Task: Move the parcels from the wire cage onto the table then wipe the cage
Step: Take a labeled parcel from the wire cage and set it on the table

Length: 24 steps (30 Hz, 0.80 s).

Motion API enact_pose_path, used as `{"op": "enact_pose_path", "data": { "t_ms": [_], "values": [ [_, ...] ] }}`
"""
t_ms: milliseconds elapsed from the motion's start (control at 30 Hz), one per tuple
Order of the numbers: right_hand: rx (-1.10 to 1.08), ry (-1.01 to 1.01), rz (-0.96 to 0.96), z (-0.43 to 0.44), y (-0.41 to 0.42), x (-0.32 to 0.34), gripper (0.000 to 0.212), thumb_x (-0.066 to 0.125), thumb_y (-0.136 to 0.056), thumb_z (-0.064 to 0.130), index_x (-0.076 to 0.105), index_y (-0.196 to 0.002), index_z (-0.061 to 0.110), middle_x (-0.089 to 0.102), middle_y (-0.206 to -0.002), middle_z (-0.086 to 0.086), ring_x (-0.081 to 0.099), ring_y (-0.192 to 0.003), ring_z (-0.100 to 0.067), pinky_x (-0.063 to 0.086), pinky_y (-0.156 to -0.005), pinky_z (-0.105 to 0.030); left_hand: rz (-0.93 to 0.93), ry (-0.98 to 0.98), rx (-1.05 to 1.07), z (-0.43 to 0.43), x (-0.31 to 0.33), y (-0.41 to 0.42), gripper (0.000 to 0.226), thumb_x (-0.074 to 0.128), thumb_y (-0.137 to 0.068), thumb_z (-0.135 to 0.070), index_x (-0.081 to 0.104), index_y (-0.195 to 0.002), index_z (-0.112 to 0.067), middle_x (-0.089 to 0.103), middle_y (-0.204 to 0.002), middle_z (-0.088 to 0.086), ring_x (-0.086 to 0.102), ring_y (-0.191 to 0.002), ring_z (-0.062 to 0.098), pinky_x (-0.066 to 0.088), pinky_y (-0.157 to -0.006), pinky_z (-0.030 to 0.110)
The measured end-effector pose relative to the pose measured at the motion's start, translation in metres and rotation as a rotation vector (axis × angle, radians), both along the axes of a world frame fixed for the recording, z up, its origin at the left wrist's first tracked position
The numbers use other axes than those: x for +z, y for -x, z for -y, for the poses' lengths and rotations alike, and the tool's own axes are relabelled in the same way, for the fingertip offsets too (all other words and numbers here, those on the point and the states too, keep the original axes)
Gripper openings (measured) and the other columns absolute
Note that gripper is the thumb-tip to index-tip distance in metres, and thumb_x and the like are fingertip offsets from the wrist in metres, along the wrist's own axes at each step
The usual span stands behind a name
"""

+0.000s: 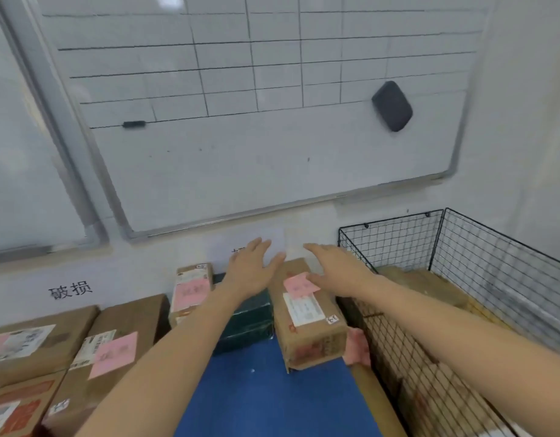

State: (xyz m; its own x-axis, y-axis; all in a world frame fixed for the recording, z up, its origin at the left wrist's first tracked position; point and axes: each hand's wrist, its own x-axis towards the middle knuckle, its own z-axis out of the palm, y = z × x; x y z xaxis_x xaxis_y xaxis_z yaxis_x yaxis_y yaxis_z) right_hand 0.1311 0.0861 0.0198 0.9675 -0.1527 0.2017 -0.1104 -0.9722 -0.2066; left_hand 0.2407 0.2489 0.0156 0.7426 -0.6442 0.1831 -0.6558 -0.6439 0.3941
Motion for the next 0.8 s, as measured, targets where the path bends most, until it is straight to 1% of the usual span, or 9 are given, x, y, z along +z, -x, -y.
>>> {"op": "enact_pose_path", "data": {
  "t_ms": [67,133,233,300,433,500,567,667,800],
  "values": [
    [-0.018,0.025,0.007,0.036,0.024,0.003,0.059,0.055,-0.093,0.035,0.036,-0.146,0.015,0.043,-0.147,-0.005,0.04,-0.134,-0.021,0.032,-0.11,-0.033,0.0,0.017,-0.039,0.037,0.005,0.02,0.061,0.031,-0.097,-0.055,0.031,-0.147,-0.021,0.025,-0.156,0.001,0.022,-0.143,0.018,0.017,-0.117,0.044],
    [-0.036,0.019,0.039,0.073,0.049,0.007,0.054,0.056,-0.092,0.033,0.043,-0.141,0.014,0.047,-0.143,-0.006,0.042,-0.131,-0.021,0.034,-0.109,-0.035,-0.038,0.08,-0.088,0.075,0.01,0.044,0.059,0.035,-0.097,-0.053,0.035,-0.145,-0.02,0.032,-0.153,0.001,0.029,-0.14,0.018,0.022,-0.116,0.042],
    [-0.059,0.02,0.083,0.13,0.084,0.01,0.055,0.057,-0.092,0.032,0.042,-0.142,0.014,0.046,-0.145,-0.006,0.04,-0.133,-0.021,0.033,-0.111,-0.036,-0.032,0.129,-0.129,0.136,0.013,0.08,0.056,0.039,-0.097,-0.049,0.039,-0.143,-0.017,0.039,-0.149,0.002,0.036,-0.136,0.018,0.026,-0.113,0.035],
    [-0.061,0.037,0.063,0.166,0.108,0.009,0.056,0.057,-0.093,0.033,0.039,-0.143,0.014,0.044,-0.146,-0.004,0.04,-0.134,-0.019,0.034,-0.111,-0.035,-0.029,0.129,-0.123,0.176,0.011,0.1,0.056,0.041,-0.097,-0.049,0.04,-0.142,-0.017,0.04,-0.148,0.002,0.037,-0.135,0.018,0.028,-0.113,0.036],
    [-0.077,0.037,-0.009,0.231,0.152,0.001,0.056,0.056,-0.094,0.035,0.039,-0.143,0.014,0.044,-0.146,-0.003,0.041,-0.134,-0.018,0.034,-0.111,-0.035,-0.023,-0.021,-0.104,0.241,0.0,0.132,0.059,0.039,-0.096,-0.053,0.039,-0.143,-0.017,0.034,-0.151,0.003,0.03,-0.14,0.02,0.026,-0.114,0.039],
    [-0.094,0.022,-0.053,0.261,0.171,-0.005,0.055,0.055,-0.095,0.034,0.04,-0.143,0.012,0.045,-0.146,-0.004,0.041,-0.134,-0.02,0.036,-0.109,-0.036,-0.062,-0.08,-0.105,0.265,-0.009,0.148,0.062,0.038,-0.096,-0.054,0.038,-0.144,-0.015,0.032,-0.152,0.005,0.027,-0.141,0.021,0.024,-0.114,0.039],
    [-0.099,0.052,-0.085,0.286,0.183,-0.014,0.054,0.055,-0.095,0.031,0.04,-0.142,0.011,0.047,-0.143,-0.006,0.043,-0.132,-0.021,0.038,-0.106,-0.036,-0.092,-0.147,-0.101,0.284,-0.021,0.161,0.066,0.036,-0.095,-0.057,0.036,-0.145,-0.014,0.029,-0.154,0.006,0.024,-0.142,0.022,0.022,-0.115,0.041],
    [-0.103,0.078,-0.118,0.312,0.184,-0.029,0.049,0.051,-0.095,0.026,0.041,-0.14,0.01,0.052,-0.137,-0.008,0.048,-0.126,-0.024,0.042,-0.102,-0.038,-0.092,-0.253,-0.076,0.307,-0.041,0.165,0.071,0.033,-0.093,-0.062,0.032,-0.147,-0.016,0.028,-0.155,0.006,0.024,-0.142,0.024,0.024,-0.115,0.046],
    [-0.049,0.167,-0.192,0.332,0.166,-0.047,0.044,0.049,-0.091,0.02,0.046,-0.132,0.006,0.057,-0.126,-0.01,0.052,-0.117,-0.025,0.044,-0.099,-0.04,0.001,-0.452,-0.119,0.327,-0.061,0.15,0.073,0.03,-0.092,-0.063,0.026,-0.149,-0.017,0.023,-0.156,0.006,0.022,-0.143,0.026,0.022,-0.115,0.048]
  ]
}}
